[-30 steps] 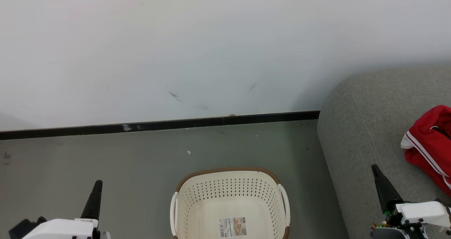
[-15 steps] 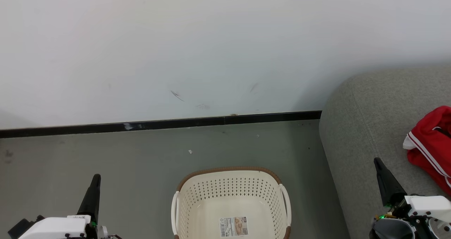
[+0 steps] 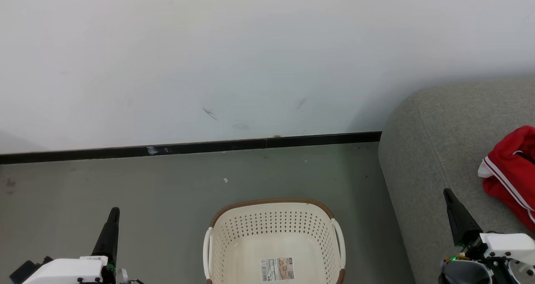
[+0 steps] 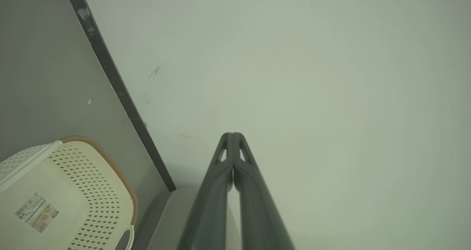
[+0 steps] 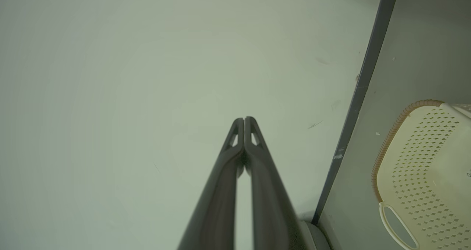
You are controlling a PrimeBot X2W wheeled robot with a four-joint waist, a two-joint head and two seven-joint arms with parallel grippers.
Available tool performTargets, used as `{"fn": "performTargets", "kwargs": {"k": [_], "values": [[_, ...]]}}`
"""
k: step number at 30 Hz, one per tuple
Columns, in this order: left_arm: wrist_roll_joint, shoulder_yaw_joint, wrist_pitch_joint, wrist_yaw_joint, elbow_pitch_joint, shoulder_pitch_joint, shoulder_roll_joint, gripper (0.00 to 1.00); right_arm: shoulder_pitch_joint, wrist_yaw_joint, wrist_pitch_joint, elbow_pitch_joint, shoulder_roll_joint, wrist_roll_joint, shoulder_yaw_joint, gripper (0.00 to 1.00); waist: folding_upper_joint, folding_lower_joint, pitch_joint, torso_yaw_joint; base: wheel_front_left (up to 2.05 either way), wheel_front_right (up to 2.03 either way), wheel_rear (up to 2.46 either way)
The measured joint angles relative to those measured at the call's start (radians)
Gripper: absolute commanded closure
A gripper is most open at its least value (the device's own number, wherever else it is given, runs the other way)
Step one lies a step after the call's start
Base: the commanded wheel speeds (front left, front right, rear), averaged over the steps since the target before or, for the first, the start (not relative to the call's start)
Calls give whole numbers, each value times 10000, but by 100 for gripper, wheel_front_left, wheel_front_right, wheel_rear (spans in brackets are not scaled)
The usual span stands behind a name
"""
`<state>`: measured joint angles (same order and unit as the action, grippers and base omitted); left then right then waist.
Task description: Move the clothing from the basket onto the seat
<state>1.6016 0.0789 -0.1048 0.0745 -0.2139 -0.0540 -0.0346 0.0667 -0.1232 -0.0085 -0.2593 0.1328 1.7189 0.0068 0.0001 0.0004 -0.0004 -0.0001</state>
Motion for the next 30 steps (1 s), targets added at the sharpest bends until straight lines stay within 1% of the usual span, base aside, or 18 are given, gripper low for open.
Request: {"fn": "performTargets", "kwargs": {"k": [30], "values": [[0,4,0,84,-81,-6,2,100,7,2,0,-33,6,2,17,100,0,-1,-2,-1,0,0,0]]}}
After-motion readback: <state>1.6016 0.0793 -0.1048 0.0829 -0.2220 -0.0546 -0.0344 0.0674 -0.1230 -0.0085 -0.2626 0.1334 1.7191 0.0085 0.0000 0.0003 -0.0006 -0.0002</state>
